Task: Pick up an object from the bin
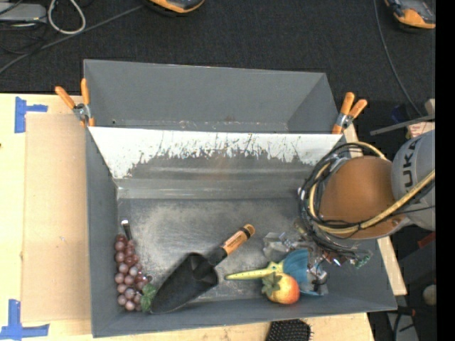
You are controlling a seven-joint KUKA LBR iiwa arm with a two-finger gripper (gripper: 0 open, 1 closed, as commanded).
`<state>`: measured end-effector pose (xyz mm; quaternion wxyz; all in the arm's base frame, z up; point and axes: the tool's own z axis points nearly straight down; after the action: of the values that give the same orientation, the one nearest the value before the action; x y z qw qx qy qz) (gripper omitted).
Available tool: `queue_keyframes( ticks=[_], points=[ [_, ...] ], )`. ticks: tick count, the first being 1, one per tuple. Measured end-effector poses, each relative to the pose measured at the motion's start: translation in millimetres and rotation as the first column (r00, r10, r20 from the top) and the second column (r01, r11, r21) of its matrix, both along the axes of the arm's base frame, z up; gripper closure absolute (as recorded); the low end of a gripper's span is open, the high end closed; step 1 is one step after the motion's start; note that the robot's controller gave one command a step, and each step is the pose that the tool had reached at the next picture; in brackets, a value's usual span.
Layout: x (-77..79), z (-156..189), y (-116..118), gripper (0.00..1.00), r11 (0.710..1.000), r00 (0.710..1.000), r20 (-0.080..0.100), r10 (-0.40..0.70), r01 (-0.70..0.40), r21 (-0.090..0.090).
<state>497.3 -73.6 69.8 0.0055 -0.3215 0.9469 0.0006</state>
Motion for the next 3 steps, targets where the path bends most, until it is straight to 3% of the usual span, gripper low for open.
queue_keyframes(
  ticks=[2,3],
  points=[
    [-0.8,0.0,6.5,0.0,1.0,1.0,0.003,0.017,-0.017,0.0],
    [-8.8,1.4,6.8,0.0,0.997,0.997,0.016,0.071,-0.071,0.0]
  ],
)
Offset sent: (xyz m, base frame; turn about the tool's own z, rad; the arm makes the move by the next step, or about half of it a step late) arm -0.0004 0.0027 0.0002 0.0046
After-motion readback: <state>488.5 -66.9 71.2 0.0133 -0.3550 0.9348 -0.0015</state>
